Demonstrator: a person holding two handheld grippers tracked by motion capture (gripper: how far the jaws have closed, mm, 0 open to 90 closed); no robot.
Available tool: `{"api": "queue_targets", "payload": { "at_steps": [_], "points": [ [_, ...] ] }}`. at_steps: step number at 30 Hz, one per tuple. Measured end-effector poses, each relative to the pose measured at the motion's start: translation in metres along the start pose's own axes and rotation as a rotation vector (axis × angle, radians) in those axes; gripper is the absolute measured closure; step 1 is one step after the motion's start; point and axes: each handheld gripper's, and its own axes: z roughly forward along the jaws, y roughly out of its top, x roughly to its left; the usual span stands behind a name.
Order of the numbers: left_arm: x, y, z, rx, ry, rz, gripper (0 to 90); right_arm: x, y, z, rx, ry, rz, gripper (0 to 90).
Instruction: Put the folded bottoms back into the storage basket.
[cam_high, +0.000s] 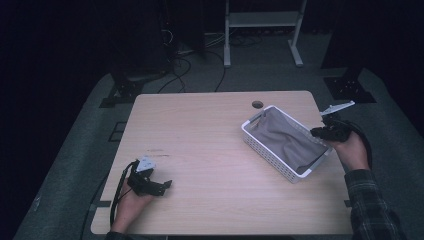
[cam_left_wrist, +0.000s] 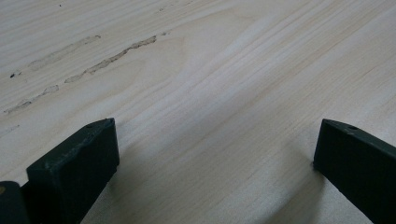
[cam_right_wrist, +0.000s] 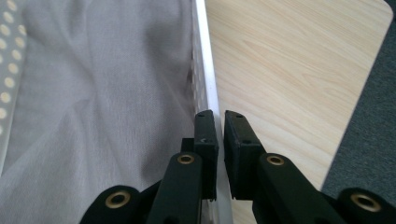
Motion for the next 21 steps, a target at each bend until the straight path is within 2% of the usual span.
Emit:
{"api": "queue_targets", "payload": {
  "at_steps": [6,12,21],
  "points": [
    [0.0,0.0,0.0,0.0,0.0,0.0,0.0,0.014,0.0,0.002,-0.025,0.041,0.036,84.2],
    [0.0,0.0,0.0,0.004,-0.001,0.0,0.0,0.03,0.002,0.004,-0.035,0.048,0.036,84.0],
    [0.0,0.0,0.0,0.003,-0.001,0.0,0.0,0.061,0.013,0.009,-0.03,0.055,-0.019,83.7]
  ]
}}
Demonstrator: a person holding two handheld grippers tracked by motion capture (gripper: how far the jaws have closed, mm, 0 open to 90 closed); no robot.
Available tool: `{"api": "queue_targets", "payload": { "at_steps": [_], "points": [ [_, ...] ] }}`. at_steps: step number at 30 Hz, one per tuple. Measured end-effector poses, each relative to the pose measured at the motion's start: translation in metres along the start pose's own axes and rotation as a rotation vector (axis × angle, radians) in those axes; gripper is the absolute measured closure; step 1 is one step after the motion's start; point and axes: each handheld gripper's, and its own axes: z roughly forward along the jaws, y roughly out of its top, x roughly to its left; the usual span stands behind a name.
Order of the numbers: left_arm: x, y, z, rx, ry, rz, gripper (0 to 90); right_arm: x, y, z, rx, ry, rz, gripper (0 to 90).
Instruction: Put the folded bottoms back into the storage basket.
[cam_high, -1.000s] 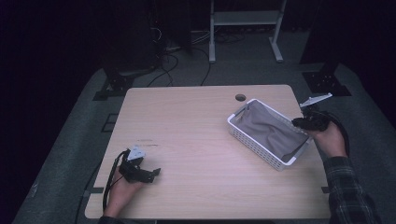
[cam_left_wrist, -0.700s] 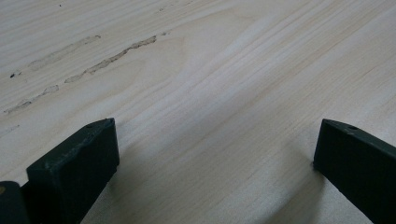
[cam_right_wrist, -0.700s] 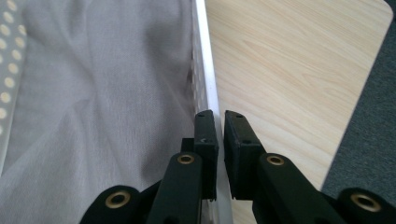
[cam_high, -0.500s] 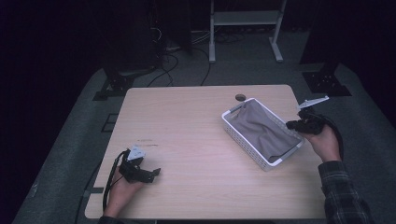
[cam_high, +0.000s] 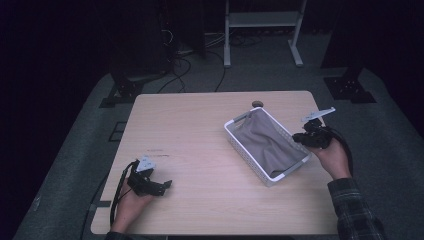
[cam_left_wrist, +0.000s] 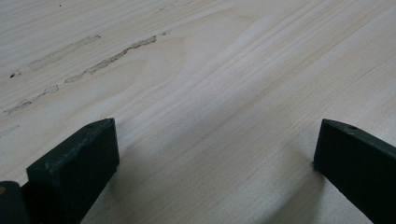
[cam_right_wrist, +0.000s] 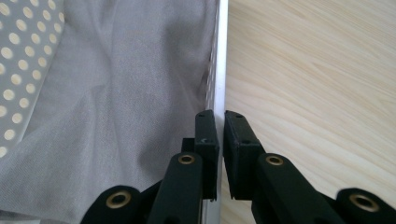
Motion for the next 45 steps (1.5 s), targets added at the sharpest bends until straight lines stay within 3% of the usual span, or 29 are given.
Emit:
{"api": "queue_targets", "payload": {
  "at_steps": [6,10,12,14,18,23,33,41,45],
  "points": [
    [0.0,0.0,0.0,0.0,0.0,0.0,0.0,0.015,0.004,0.002,-0.007,0.0,-0.024,83.1],
    [0.0,0.0,0.0,0.0,0.0,0.001,0.0,0.013,0.0,-0.007,-0.069,-0.023,-0.014,85.9],
    [0.0,0.0,0.0,0.0,0.0,0.0,0.0,0.008,-0.004,-0.013,-0.09,-0.025,0.014,88.6],
    [0.0,0.0,0.0,0.001,0.0,0.0,0.0,0.004,-0.009,-0.015,-0.067,-0.036,0.024,89.4],
    [0.0,0.0,0.0,0.001,0.001,0.003,0.0,0.003,-0.021,-0.011,-0.029,-0.001,0.024,89.6],
    [0.0,0.0,0.0,-0.002,0.0,-0.003,0.0,0.007,-0.027,-0.01,-0.034,0.032,0.014,89.7],
    [0.0,0.0,0.0,-0.001,0.001,-0.002,0.0,0.045,-0.023,-0.005,-0.059,0.108,-0.063,89.7],
    [0.0,0.0,0.0,-0.001,0.001,-0.001,0.0,0.067,-0.017,-0.003,-0.066,0.148,-0.127,89.6],
    [0.0,0.0,0.0,-0.001,0.001,-0.001,0.0,0.07,-0.017,-0.003,-0.095,0.15,-0.144,86.1]
  ]
}}
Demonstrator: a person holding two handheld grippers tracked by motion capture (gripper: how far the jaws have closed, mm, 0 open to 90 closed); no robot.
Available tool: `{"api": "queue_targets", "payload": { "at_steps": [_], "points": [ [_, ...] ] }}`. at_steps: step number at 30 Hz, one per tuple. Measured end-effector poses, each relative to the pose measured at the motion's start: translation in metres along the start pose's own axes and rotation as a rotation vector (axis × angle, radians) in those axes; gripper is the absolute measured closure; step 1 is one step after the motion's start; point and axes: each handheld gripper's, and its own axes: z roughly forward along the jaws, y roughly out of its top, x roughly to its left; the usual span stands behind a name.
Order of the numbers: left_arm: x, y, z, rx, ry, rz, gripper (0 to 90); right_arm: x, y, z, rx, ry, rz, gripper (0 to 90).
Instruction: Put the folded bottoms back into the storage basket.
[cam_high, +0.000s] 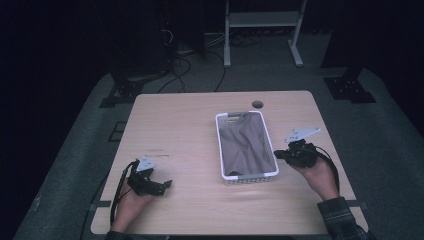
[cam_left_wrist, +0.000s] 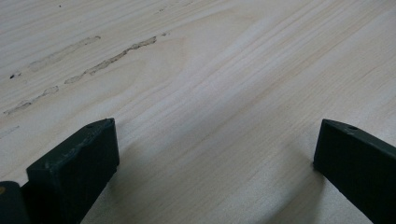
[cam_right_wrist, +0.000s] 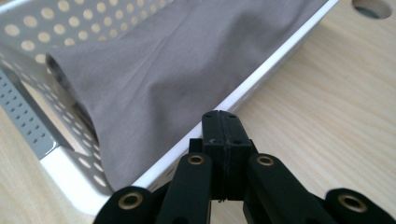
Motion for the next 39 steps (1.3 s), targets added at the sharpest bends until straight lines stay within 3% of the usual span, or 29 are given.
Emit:
{"api": "queue_targets", "payload": {
  "at_steps": [4,6,12,14,17,22,30,39],
  "points": [
    [0.0,0.0,0.0,0.0,0.0,0.0,0.0,-0.009,-0.006,-0.004,-0.047,-0.026,0.051,65.6],
    [0.0,0.0,0.0,0.0,-0.001,0.001,0.0,-0.014,-0.011,-0.005,-0.063,-0.044,0.077,50.6],
    [0.0,0.0,0.0,0.0,-0.003,0.002,0.0,-0.027,-0.033,-0.002,-0.038,-0.14,0.119,15.3],
    [0.0,0.0,0.0,0.0,-0.003,0.003,0.0,-0.03,-0.04,0.0,-0.029,-0.15,0.138,11.0],
    [0.0,0.0,0.0,0.0,-0.003,0.003,0.0,-0.033,-0.05,0.002,-0.025,-0.128,0.176,1.5],
    [0.0,0.0,0.0,0.0,-0.003,0.003,0.0,-0.034,-0.065,0.008,0.028,-0.159,0.195,0.0],
    [0.0,0.0,0.0,0.0,-0.005,0.004,0.0,-0.037,-0.08,0.02,0.092,-0.168,0.201,0.0],
    [0.0,0.0,0.0,0.0,-0.005,0.004,0.0,-0.038,-0.084,0.022,0.036,-0.17,0.198,0.0]
  ]
}}
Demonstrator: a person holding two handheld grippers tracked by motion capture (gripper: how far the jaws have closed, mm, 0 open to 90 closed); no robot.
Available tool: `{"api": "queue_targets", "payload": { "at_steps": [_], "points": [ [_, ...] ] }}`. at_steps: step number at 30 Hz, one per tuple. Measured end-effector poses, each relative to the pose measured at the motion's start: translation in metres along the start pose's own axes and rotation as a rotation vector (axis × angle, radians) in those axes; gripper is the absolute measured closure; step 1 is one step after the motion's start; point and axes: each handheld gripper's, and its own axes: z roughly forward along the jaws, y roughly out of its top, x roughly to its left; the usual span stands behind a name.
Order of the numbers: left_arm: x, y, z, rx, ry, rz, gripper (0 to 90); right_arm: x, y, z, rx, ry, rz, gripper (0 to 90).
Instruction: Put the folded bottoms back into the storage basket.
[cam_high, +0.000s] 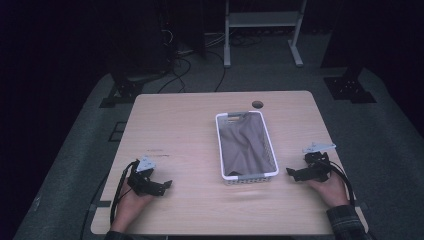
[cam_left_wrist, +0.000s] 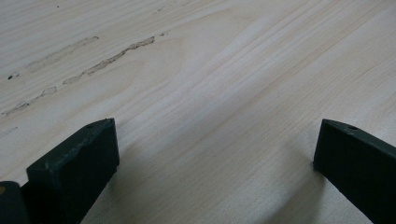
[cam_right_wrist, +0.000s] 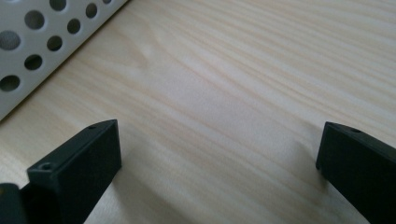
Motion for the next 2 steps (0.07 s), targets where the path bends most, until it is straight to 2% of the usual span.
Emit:
{"api": "queue_targets", "payload": {
  "at_steps": [2],
  "points": [
    [0.0,0.0,0.0,0.0,0.0,0.0,0.0,-0.0002,-0.0018,0.0017,-0.032,-0.005,0.005,0.0]
  ]
}}
